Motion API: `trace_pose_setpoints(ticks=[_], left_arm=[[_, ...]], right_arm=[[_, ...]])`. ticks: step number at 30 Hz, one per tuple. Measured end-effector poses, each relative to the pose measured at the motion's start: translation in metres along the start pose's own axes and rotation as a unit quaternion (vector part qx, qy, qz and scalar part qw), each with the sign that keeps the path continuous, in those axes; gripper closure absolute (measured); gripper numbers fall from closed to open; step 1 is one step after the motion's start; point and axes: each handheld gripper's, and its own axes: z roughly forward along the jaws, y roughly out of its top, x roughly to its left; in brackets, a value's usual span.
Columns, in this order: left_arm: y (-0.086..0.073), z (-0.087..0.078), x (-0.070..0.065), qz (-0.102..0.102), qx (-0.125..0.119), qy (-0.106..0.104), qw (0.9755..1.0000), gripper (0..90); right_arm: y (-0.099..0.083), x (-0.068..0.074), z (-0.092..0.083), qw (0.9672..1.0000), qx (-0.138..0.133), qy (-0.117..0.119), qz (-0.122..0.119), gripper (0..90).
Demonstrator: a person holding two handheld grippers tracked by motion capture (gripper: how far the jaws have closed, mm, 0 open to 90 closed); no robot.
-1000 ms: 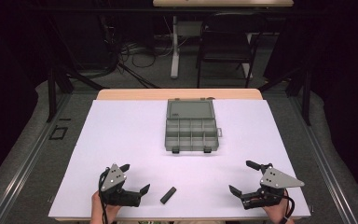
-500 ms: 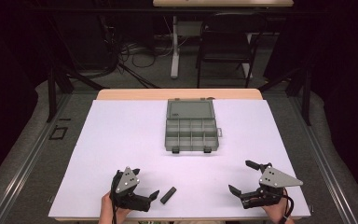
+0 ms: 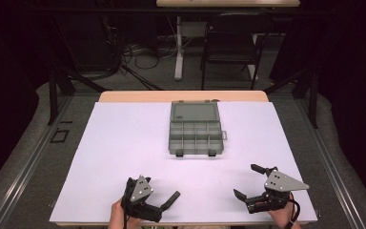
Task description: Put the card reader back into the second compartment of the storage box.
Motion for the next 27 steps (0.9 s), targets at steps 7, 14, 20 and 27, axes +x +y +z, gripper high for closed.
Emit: trace_pose_setpoints(ticks=[7, 14, 20, 27], left_arm=[[0.000, 0.008, -0.009, 0.009, 0.018, -0.001, 0.9998, 0.0], [0.000, 0.014, -0.015, 0.005, 0.030, -0.004, 0.9995, 3.1], [-0.001, 0.016, -0.021, -0.003, 0.024, -0.013, 0.9996, 26.3], [-0.003, 0.020, -0.025, -0.032, 0.031, -0.019, 0.9988, 48.6]], right_arm=[[0.000, 0.000, 0.000, 1.0000, 0.000, -0.002, 0.000, 0.0], [0.000, 0.000, 0.000, 1.0000, 0.003, -0.001, 0.000, 0.0], [0.000, -0.001, 0.000, 1.0000, 0.003, 0.000, 0.002, 0.0], [-0.001, -0.001, 0.001, 1.0000, 0.003, -0.001, 0.006, 0.0]])
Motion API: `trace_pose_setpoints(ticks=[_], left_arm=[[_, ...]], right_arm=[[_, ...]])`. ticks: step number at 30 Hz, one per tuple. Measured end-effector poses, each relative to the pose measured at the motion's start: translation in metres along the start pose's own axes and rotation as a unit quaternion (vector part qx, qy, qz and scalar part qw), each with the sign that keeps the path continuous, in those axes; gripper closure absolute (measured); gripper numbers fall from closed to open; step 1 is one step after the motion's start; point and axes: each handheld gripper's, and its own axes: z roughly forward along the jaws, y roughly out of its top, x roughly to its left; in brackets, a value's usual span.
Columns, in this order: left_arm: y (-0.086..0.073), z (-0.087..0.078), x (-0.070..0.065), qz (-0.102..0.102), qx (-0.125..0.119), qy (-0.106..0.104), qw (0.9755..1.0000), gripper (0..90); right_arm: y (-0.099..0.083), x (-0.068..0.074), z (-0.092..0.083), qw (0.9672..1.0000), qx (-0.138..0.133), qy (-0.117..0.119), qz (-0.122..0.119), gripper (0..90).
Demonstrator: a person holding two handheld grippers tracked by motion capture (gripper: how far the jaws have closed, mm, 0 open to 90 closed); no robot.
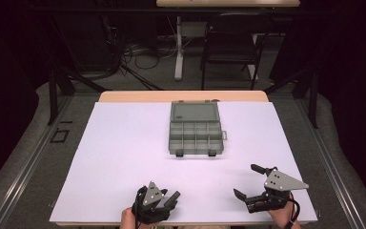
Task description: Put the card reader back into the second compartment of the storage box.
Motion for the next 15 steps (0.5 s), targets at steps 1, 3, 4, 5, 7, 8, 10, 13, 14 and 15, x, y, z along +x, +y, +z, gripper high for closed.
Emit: trace_pose_setpoints(ticks=[1, 3, 4, 5, 7, 8, 10, 13, 14, 15], left_arm=[[-0.0003, 0.0009, -0.0005, -0.004, 0.000, -0.001, 1.0000, 50.2], [-0.0002, 0.0019, -0.0006, -0.004, 0.002, -0.003, 1.0000, 54.0], [-0.0003, 0.0022, -0.0007, -0.005, 0.002, -0.004, 1.0000, 55.1], [-0.0003, 0.0025, -0.0004, -0.004, 0.003, -0.005, 1.0000, 56.5], [-0.0004, 0.0031, -0.0009, -0.007, 0.003, -0.008, 0.9999, 57.8], [-0.0004, 0.0033, -0.0008, -0.005, 0.003, -0.008, 1.0000, 59.1], [-0.0005, 0.0043, -0.0008, -0.003, 0.006, -0.009, 0.9999, 60.9], [-0.0013, 0.0060, -0.0019, -0.005, 0.007, -0.011, 0.9999, 63.2], [-0.0012, 0.0060, -0.0021, -0.005, 0.007, -0.010, 0.9999, 63.8], [-0.0013, 0.0062, -0.0020, -0.005, 0.006, -0.009, 0.9999, 64.7]], right_arm=[[0.0000, -0.0002, 0.0002, 1.0000, -0.001, 0.001, 0.000, 0.0], [0.0000, -0.0001, 0.0004, 1.0000, 0.001, 0.001, -0.001, 0.0], [0.0000, 0.0000, 0.0004, 1.0000, 0.002, 0.001, -0.001, 0.0], [0.0000, 0.0000, 0.0004, 1.0000, 0.002, 0.002, 0.000, 0.0], [0.0001, 0.0000, 0.0004, 1.0000, 0.003, 0.002, 0.000, 0.0], [0.0001, -0.0001, 0.0005, 1.0000, 0.003, 0.002, -0.001, 0.0], [0.0000, 0.0001, 0.0004, 1.0000, 0.004, 0.003, 0.000, 0.0], [0.0000, 0.0001, 0.0005, 1.0000, 0.003, 0.003, 0.000, 0.0], [0.0000, 0.0002, 0.0005, 1.0000, 0.004, 0.003, 0.000, 0.0], [0.0000, 0.0001, 0.0005, 1.0000, 0.004, 0.003, -0.001, 0.0]])
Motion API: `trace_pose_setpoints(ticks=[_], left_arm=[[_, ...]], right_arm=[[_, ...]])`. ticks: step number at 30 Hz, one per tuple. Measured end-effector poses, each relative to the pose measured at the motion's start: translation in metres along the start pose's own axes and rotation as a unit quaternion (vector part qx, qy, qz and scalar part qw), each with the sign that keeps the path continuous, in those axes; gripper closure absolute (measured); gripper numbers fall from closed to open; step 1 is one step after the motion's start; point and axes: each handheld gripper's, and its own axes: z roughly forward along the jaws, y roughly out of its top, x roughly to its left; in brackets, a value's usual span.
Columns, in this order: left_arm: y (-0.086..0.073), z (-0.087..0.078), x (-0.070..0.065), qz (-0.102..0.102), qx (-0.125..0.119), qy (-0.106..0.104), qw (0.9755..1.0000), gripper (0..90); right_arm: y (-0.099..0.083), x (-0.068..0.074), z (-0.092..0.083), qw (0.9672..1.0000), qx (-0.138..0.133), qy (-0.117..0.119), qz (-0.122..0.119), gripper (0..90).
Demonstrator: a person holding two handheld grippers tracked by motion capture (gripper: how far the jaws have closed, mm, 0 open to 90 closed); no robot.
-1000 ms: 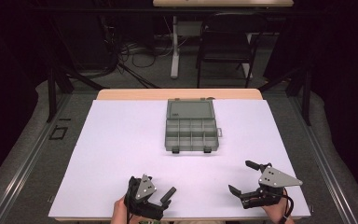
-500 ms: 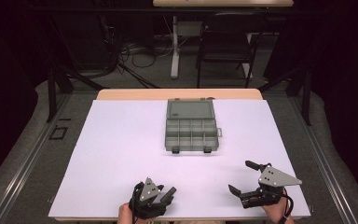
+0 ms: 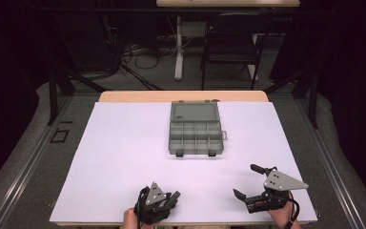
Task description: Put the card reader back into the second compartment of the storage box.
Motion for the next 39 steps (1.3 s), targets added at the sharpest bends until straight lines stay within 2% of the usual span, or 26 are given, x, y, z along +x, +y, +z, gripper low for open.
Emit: trace_pose_setpoints(ticks=[6, 16, 19, 29, 39], left_arm=[[-0.001, 0.000, 0.001, 0.000, -0.002, 0.006, 1.0000, 72.1], [-0.001, -0.003, 0.000, 0.003, -0.011, 0.006, 0.9999, 73.1], [0.001, -0.005, 0.001, 0.009, -0.015, 0.008, 0.9998, 73.1], [0.008, -0.012, 0.006, 0.006, -0.029, 0.004, 0.9996, 73.1], [0.012, -0.016, 0.007, 0.014, -0.031, 0.000, 0.9994, 73.1]], right_arm=[[0.000, 0.000, 0.000, 1.0000, 0.001, 0.001, 0.000, 0.0], [0.000, 0.000, 0.000, 1.0000, 0.002, 0.001, -0.001, 0.1], [0.000, 0.000, 0.000, 1.0000, 0.001, 0.002, -0.001, 0.1], [0.000, 0.000, 0.000, 1.0000, 0.001, 0.002, -0.002, 0.1], [0.000, 0.000, 0.000, 1.0000, 0.003, 0.001, -0.003, 0.1]])
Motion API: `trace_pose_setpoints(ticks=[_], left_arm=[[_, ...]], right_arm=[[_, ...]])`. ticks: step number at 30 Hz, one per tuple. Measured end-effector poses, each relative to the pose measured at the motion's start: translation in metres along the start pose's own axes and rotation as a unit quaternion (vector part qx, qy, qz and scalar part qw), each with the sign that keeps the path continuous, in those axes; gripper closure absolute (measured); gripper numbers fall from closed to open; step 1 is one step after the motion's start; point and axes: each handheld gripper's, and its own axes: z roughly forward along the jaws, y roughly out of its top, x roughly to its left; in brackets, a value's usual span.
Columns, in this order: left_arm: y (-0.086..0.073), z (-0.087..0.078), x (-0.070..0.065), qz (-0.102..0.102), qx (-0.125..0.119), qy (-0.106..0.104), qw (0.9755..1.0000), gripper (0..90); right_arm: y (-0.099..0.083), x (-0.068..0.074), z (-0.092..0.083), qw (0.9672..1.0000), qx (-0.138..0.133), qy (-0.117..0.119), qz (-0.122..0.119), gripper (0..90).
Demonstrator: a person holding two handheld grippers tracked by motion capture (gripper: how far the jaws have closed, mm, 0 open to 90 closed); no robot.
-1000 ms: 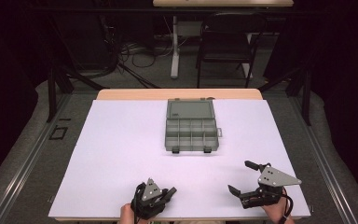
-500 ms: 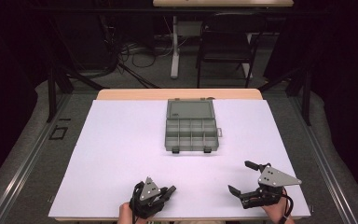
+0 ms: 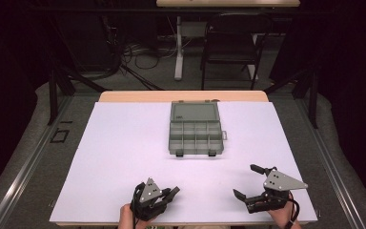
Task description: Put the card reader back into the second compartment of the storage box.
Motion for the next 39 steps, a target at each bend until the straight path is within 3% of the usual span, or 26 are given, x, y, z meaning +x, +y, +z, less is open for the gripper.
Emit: trace_pose_setpoints(ticks=[16, 39], left_arm=[[0.011, -0.008, 0.010, -0.002, -0.019, 0.003, 0.9998, 73.1], [0.028, -0.004, 0.019, 0.004, -0.033, -0.003, 0.9994, 73.2]], right_arm=[[0.000, 0.000, 0.001, 1.0000, 0.002, 0.001, -0.004, 0.2], [0.000, 0.000, 0.002, 1.0000, 0.005, 0.005, 0.000, 0.3]])
